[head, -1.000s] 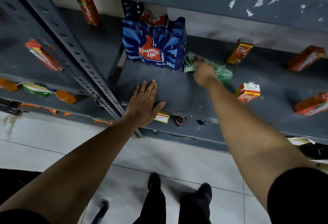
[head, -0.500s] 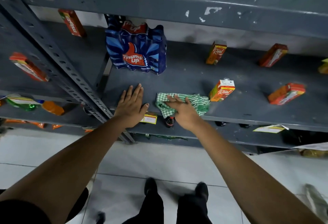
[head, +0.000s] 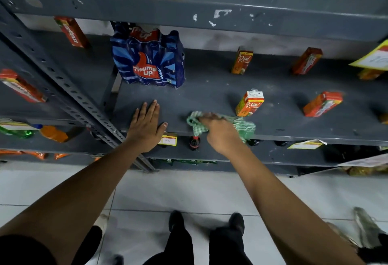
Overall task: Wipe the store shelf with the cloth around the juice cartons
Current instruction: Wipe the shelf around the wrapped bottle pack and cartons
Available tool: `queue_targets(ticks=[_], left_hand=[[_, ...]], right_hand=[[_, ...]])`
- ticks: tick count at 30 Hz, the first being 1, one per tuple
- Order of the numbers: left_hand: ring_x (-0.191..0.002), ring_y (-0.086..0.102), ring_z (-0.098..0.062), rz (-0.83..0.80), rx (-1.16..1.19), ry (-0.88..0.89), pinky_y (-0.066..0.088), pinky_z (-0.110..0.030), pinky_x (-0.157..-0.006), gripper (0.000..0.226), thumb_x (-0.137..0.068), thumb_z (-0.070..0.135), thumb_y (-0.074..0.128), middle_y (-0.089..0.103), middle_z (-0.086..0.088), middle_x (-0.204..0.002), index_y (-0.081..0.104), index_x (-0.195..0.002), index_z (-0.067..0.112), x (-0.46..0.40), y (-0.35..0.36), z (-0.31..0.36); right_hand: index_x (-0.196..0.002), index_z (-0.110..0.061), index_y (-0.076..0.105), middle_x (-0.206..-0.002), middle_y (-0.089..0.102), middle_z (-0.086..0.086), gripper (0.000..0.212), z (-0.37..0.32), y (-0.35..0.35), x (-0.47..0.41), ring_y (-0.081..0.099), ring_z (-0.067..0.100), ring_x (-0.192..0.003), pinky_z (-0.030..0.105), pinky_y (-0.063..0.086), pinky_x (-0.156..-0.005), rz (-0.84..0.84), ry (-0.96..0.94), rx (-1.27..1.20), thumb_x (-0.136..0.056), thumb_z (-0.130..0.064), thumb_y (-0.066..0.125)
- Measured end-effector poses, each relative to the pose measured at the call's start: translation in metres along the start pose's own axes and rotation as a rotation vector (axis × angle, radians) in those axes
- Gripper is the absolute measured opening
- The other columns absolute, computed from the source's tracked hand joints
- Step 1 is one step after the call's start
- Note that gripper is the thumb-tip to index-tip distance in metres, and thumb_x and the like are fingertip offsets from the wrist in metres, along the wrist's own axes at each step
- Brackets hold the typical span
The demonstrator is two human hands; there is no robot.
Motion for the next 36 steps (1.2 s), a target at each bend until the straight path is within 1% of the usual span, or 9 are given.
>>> queue_targets(ticks=[6,10,13,16,19,25,30,33,36], left_hand=[[-0.153,0.001,-0.03,0.116,0.029,0.005,-0.004,-0.048,-0.122,0.085,-0.093,0.061,0.011,0.009,-0.01,-0.166,0.014,-0.157,0.005,0.015,0.0,0.01],[-0.153,-0.003,-0.026,0.169,0.075,0.175,0.0,-0.048,-0.123,0.077,-0.098,0.057,0.017,0.008,-0.008,-0.166,0.012,-0.157,0.006,0.004,-0.006,0.074],[-0.153,-0.007,-0.024,0.159,0.122,0.192,0.0,-0.046,-0.123,0.076,-0.1,0.057,0.016,0.003,-0.005,-0.167,0.008,-0.158,0.009,-0.017,-0.006,0.125],[-0.152,-0.008,-0.023,0.147,0.119,0.141,-0.002,-0.046,-0.123,0.075,-0.101,0.058,0.013,0.0,-0.004,-0.167,0.005,-0.158,0.01,-0.038,0.0,0.156],[-0.153,0.001,-0.025,0.139,0.07,0.067,-0.001,-0.05,-0.122,0.08,-0.098,0.062,0.01,0.009,-0.006,-0.166,0.01,-0.157,0.008,-0.047,0.009,0.164],[-0.152,0.014,-0.027,0.194,0.016,0.071,-0.001,-0.054,-0.122,0.083,-0.097,0.065,0.014,0.026,-0.009,-0.162,0.022,-0.155,0.007,-0.048,0.013,0.166],[-0.152,0.014,-0.026,0.193,0.01,0.076,0.003,-0.054,-0.122,0.091,-0.092,0.072,0.007,0.024,-0.006,-0.163,0.022,-0.156,0.009,-0.049,0.017,0.164],[-0.152,0.014,-0.024,0.201,0.015,0.059,0.005,-0.053,-0.122,0.09,-0.092,0.072,0.011,0.025,-0.004,-0.163,0.022,-0.156,0.011,-0.051,0.018,0.164],[-0.152,0.012,-0.023,0.198,0.008,0.043,0.004,-0.051,-0.122,0.09,-0.091,0.073,0.01,0.023,-0.002,-0.164,0.02,-0.157,0.012,-0.05,0.017,0.165]], right_hand=[[-0.127,-0.037,0.054,-0.135,0.057,0.007,0.059,0.027,0.006,0.051,0.055,0.032,-0.118,0.04,0.048,-0.097,-0.227,0.074,-0.193,-0.083,0.001,0.044],[-0.113,-0.036,0.053,-0.111,0.069,0.005,0.027,0.096,-0.036,0.083,0.064,0.031,-0.102,0.043,0.052,-0.087,-0.088,0.257,-0.148,-0.087,-0.031,0.051],[-0.106,-0.025,0.058,-0.1,0.069,0.01,0.034,0.14,-0.089,0.092,0.063,0.035,-0.094,0.043,0.052,-0.084,0.065,0.39,-0.139,-0.086,-0.051,0.049],[-0.105,-0.017,0.061,-0.092,0.066,0.02,0.021,0.17,-0.129,0.069,0.061,0.041,-0.09,0.036,0.049,-0.075,0.269,0.468,-0.178,-0.087,-0.021,0.052],[-0.119,-0.016,0.06,-0.112,0.066,0.02,0.033,0.175,-0.154,0.022,0.06,0.039,-0.105,0.033,0.044,-0.079,0.349,0.36,-0.111,-0.087,-0.022,0.059],[-0.118,-0.016,0.065,-0.124,0.064,0.011,0.031,0.145,-0.137,-0.101,0.056,0.03,-0.117,0.025,0.038,-0.086,0.057,-0.093,-0.045,-0.087,-0.017,0.062],[-0.131,-0.026,0.055,-0.154,0.033,0.003,0.074,0.146,-0.09,-0.145,0.028,0.023,-0.143,0.026,0.02,-0.115,-0.338,-0.334,0.071,-0.076,0.021,0.042],[-0.132,-0.024,0.054,-0.157,0.025,0.003,0.077,0.169,-0.078,-0.142,0.018,0.019,-0.146,0.018,0.011,-0.112,-0.352,-0.33,0.007,-0.075,0.026,0.041],[-0.132,-0.017,0.055,-0.154,0.034,0.008,0.056,0.187,-0.078,-0.125,0.025,0.025,-0.144,0.028,0.015,-0.118,-0.266,-0.281,0.014,-0.085,0.013,0.045]])
Point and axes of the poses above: each hand's wrist, its own x-axis away from the middle knuckle, its own y-axis out of the palm, z = x × y, the point moved 3 cm from there along -x, towards the middle knuckle
